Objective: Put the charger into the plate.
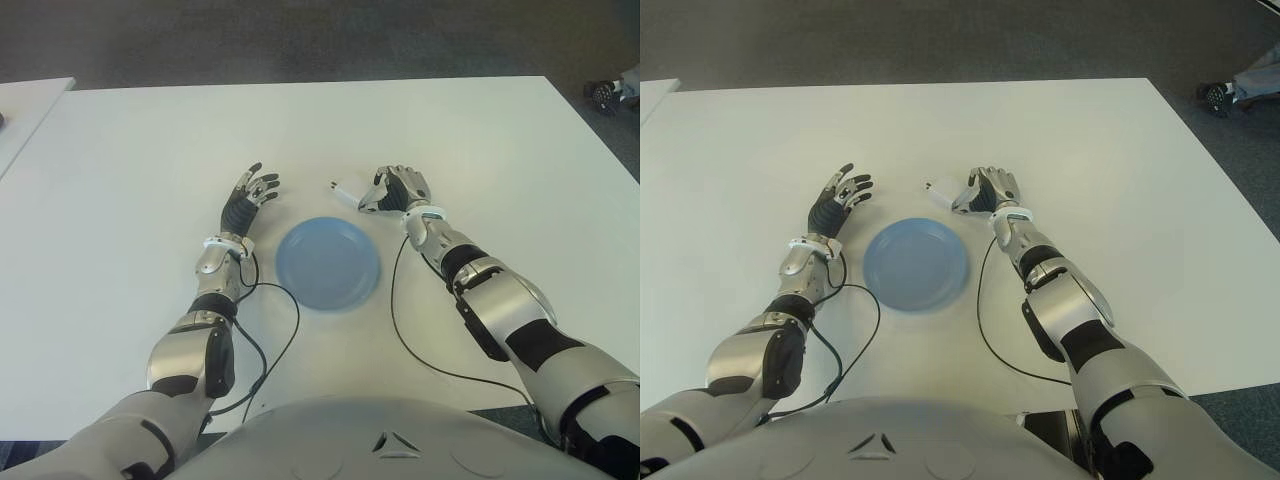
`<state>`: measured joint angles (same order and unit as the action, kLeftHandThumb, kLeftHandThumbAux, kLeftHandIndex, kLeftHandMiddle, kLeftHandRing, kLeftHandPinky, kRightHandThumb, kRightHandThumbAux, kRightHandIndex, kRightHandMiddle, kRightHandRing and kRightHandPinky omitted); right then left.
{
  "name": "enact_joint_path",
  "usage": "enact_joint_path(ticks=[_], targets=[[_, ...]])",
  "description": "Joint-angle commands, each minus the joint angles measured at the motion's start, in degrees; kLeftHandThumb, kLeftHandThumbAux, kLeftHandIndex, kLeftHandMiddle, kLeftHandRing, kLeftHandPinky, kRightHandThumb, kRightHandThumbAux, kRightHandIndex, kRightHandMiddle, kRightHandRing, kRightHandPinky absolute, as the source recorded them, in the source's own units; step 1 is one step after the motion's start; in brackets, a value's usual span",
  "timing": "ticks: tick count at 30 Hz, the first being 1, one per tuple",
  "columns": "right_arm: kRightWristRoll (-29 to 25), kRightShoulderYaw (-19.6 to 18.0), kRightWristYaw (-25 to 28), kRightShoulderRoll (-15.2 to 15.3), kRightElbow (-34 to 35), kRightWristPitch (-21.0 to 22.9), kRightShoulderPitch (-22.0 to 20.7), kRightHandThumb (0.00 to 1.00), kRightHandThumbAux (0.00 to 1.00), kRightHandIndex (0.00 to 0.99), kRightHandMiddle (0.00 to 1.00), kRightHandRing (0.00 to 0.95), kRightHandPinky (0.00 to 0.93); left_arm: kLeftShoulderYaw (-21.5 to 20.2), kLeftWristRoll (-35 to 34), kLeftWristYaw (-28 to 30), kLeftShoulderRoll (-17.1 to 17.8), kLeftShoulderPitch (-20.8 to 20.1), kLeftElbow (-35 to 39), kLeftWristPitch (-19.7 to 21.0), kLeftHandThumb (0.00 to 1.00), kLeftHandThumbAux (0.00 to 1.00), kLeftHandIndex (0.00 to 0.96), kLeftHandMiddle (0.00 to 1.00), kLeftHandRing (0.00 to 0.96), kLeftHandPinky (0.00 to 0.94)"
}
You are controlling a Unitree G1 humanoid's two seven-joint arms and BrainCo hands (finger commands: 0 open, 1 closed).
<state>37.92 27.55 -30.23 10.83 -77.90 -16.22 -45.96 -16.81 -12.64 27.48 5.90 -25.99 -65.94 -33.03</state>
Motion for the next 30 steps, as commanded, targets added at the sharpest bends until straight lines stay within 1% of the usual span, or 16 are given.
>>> enact_joint_path(ticks=[1, 6, 10, 14, 23, 27, 30], targets=[[0.24, 0.06, 0.78, 0.30, -0.39, 0.32, 1.29, 0.742, 0.713, 0.439, 0.882, 0.868, 0.866, -0.04, -0.16, 1.00, -0.05, 1.70, -2.18, 2.05, 0.056, 0.522, 0.112, 0.274, 0.257, 0.227], [0.38, 0.09, 0.88, 0.58, -0.43, 0.61, 1.26, 0.738, 0.713, 0.439, 0.880, 0.865, 0.864, -0.15, -0.17, 1.63, 0.04, 1.71, -2.24, 1.94, 0.034, 0.528, 0.112, 0.280, 0.261, 0.218], [0.30, -0.11, 0.46, 1.13, -0.40, 0.72, 1.15, 0.735, 0.713, 0.439, 0.878, 0.862, 0.864, -0.23, -0.21, 2.03, 0.07, 1.69, -2.28, 1.81, 0.036, 0.532, 0.113, 0.285, 0.264, 0.221], [-0.23, -0.87, -0.15, 2.60, -0.03, 0.17, 0.12, 0.734, 0.713, 0.439, 0.880, 0.864, 0.869, -0.21, -0.16, 1.93, 0.05, 1.67, -2.34, 1.66, 0.039, 0.535, 0.117, 0.291, 0.270, 0.230], [-0.38, -1.99, -2.14, 4.58, 0.60, -0.78, -1.20, 0.735, 0.714, 0.439, 0.892, 0.872, 0.875, -0.38, -0.32, 2.12, 0.08, 1.49, -2.71, 1.57, 0.050, 0.537, 0.132, 0.306, 0.288, 0.255], [-0.15, -2.05, -2.55, 5.21, 0.74, -0.96, -1.72, 0.736, 0.714, 0.439, 0.897, 0.876, 0.876, -0.41, -0.37, 2.28, 0.16, 1.38, -2.76, 1.70, 0.056, 0.537, 0.137, 0.309, 0.292, 0.259], [0.29, -1.74, -2.96, 6.38, 1.20, -1.59, -2.61, 0.737, 0.714, 0.439, 0.898, 0.878, 0.874, -0.42, -0.39, 2.40, 0.19, 1.31, -2.78, 1.76, 0.055, 0.540, 0.142, 0.314, 0.296, 0.263]])
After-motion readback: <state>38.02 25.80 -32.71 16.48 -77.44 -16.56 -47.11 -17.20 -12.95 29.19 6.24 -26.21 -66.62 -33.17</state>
